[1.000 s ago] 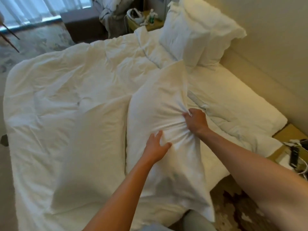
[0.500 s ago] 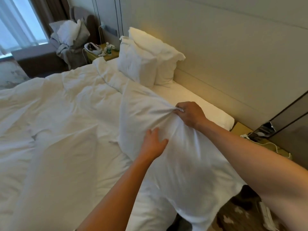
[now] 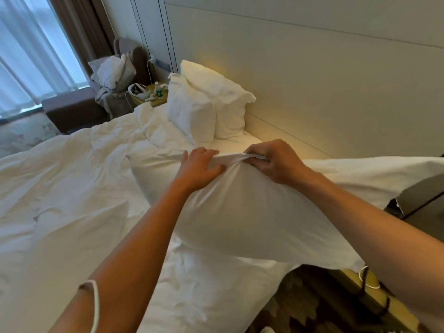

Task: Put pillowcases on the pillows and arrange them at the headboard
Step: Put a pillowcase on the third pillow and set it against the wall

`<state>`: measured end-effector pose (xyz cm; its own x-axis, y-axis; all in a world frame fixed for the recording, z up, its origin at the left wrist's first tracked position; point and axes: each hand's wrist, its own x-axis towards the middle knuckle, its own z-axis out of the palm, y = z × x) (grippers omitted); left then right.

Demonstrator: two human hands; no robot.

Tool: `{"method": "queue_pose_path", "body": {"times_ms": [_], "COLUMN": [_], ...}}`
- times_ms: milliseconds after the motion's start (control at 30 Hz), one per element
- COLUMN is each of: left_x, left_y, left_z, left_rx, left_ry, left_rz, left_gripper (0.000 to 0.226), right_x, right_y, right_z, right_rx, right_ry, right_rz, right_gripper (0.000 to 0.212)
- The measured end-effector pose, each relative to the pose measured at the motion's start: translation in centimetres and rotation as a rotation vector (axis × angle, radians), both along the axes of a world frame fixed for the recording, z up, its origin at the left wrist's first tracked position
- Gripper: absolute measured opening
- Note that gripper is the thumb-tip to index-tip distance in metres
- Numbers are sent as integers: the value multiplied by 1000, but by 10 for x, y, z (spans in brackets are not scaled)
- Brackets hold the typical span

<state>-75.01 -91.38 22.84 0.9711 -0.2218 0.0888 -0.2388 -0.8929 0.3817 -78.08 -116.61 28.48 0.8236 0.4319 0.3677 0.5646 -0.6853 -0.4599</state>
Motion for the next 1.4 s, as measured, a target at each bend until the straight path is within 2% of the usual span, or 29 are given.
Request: {"method": "queue_pose_path", "body": {"times_ms": [133, 267, 633, 800, 967, 1067, 1200, 1400], "left_x": [4, 4, 64, 100, 95, 91, 100, 110], "left_y": [-40, -75, -74, -58, -36, -23, -11, -5], "left_z": [-6, -20, -10, -35, -111, -136, -135, -130], "left_rx": [-36, -130, -4, 42, 35, 4, -60, 59], "left_ry": [-122, -144, -244, -153, 58, 84, 64, 54], "left_rz": [-22, 55, 75, 50, 120, 173, 210, 289], "left_gripper": [31, 29, 31, 30, 32, 31, 16, 16], "right_x": [12, 26, 111, 148, 149, 147, 157, 166], "right_y": [-49, -80, -93, -82, -50, -34, -32, -48], "right_z": [3, -11, -43, -66, -140, -170, -175, -170], "right_rx": [76, 97, 187, 76, -123, -163, -160, -85], "right_ry": [-29, 0, 132, 250, 424, 439, 394, 373], "right_rz": [-82, -152, -204, -209, -203, -239, -320, -388], "right_gripper": [12, 12, 17, 22, 26, 29, 28, 11]}}
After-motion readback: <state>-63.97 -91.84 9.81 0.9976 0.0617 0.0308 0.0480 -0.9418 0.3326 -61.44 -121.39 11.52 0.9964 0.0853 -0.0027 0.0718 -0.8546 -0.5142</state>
